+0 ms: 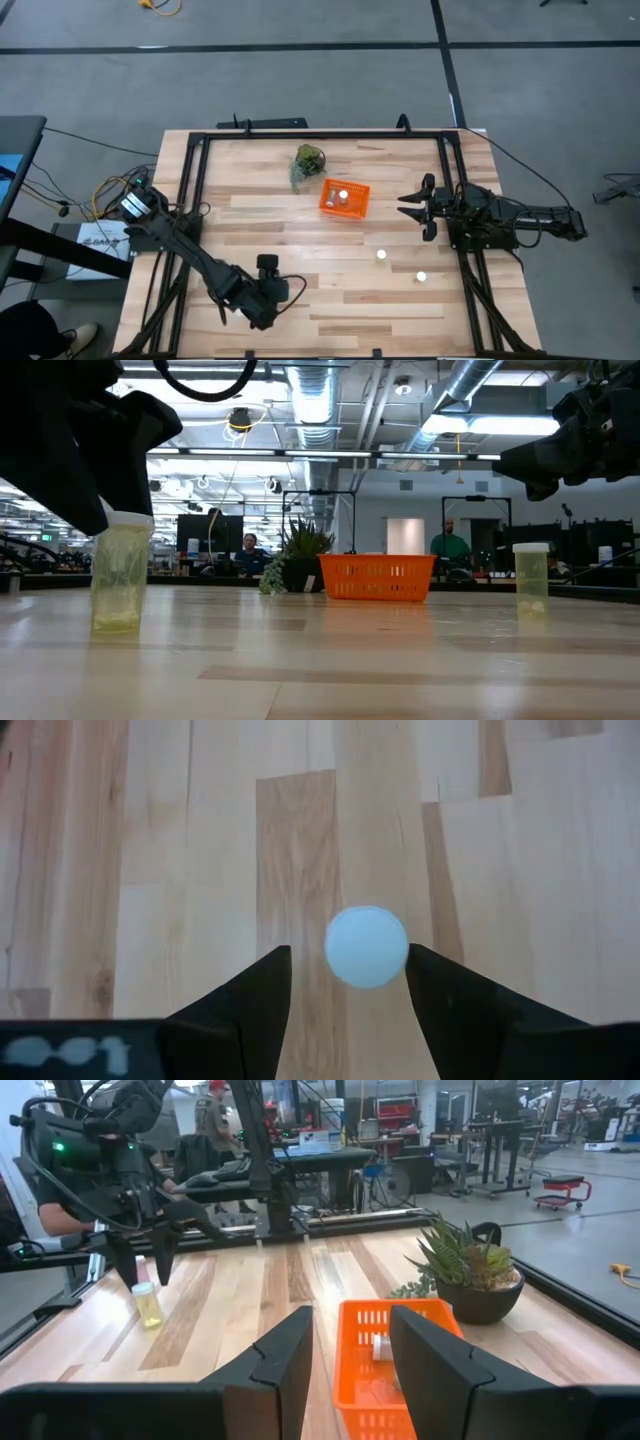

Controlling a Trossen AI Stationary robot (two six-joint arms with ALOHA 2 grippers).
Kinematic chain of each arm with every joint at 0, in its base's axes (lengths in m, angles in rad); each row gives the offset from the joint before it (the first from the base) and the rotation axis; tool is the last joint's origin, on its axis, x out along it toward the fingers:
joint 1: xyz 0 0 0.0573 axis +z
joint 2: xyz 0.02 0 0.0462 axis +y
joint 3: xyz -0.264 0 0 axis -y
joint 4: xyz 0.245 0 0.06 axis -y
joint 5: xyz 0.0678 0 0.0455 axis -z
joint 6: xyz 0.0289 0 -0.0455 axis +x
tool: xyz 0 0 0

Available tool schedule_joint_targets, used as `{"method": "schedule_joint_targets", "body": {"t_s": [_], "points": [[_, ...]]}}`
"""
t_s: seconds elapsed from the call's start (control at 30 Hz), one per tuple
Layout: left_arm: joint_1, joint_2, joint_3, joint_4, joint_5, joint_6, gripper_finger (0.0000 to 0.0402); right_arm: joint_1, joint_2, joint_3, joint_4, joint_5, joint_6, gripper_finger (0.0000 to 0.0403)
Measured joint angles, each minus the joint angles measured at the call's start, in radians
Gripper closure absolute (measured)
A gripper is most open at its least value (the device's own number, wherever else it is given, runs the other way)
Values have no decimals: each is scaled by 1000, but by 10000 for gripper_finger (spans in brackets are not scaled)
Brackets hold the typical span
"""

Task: Pick and place pill bottles into a basket
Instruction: Put the yellow pill bottle into the orange basket

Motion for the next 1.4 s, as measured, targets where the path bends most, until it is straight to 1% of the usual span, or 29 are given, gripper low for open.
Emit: {"method": "schedule_joint_targets", "body": {"t_s": [0.3,0.4,0.5,0.7,0.83,1.0,1.13,1.23,1.3,1.4], "points": [[10,0,0,52,20,25,214,0,0,0,0,0,0,273],[13,1,0,50,30,24,221,0,0,0,0,0,0,273],[16,1,0,51,48,22,239,0,0,0,0,0,0,273],[17,1,0,68,46,26,285,0,0,0,0,0,0,273],[18,1,0,69,36,27,302,0,0,0,0,0,0,273],[40,2,5,61,-23,35,295,0,0,0,0,0,0,273],[99,2,27,57,-140,93,293,0,0,0,0,0,0,273],[175,2,54,78,-249,194,299,0,0,0,0,0,0,273],[237,2,62,144,-304,293,300,0,0,0,0,0,0,273],[337,2,67,323,-317,477,295,0,0,0,0,0,0,273]]}}
